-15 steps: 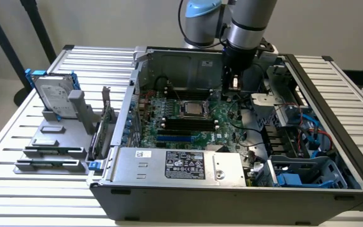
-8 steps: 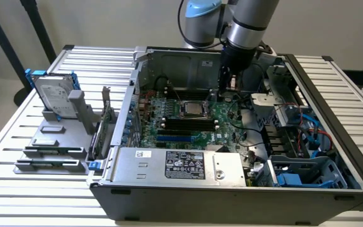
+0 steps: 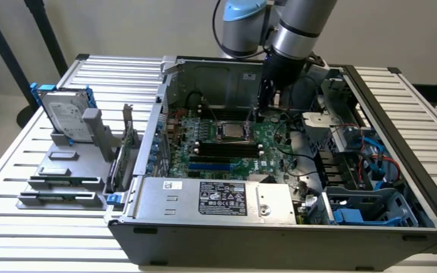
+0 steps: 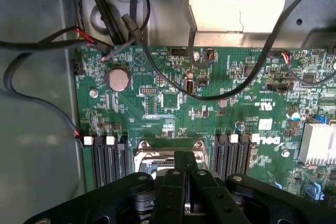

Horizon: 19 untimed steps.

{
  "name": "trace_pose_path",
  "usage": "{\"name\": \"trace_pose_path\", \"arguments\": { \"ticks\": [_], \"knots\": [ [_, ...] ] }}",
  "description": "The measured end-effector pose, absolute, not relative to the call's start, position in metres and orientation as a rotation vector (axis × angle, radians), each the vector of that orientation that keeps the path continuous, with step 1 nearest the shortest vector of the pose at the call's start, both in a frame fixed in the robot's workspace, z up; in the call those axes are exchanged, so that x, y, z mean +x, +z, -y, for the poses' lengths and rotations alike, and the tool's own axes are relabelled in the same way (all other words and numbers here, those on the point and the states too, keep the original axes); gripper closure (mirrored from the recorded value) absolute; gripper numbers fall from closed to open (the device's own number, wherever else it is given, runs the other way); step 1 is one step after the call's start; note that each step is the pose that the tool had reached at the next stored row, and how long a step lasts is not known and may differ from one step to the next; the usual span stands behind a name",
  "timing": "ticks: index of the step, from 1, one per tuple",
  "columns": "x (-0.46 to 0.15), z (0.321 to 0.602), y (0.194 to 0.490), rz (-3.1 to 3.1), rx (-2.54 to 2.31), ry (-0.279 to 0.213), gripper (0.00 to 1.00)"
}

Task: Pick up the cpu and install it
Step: 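Close the cpu cover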

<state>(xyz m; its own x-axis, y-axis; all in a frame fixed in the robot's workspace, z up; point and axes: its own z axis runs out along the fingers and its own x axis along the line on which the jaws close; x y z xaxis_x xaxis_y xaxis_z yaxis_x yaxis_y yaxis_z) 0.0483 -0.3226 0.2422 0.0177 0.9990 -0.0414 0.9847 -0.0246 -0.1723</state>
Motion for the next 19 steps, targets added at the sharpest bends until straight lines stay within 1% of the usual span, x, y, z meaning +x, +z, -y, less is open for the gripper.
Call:
{"name": "trace_pose_path", "arguments": {
  "ticks": [5, 19],
  "knots": [
    [0.042, 0.324, 0.240, 2.124, -2.153, 0.249, 0.89],
    [0.017, 0.328, 0.234, 2.136, -2.114, 0.264, 0.89]
  ]
}}
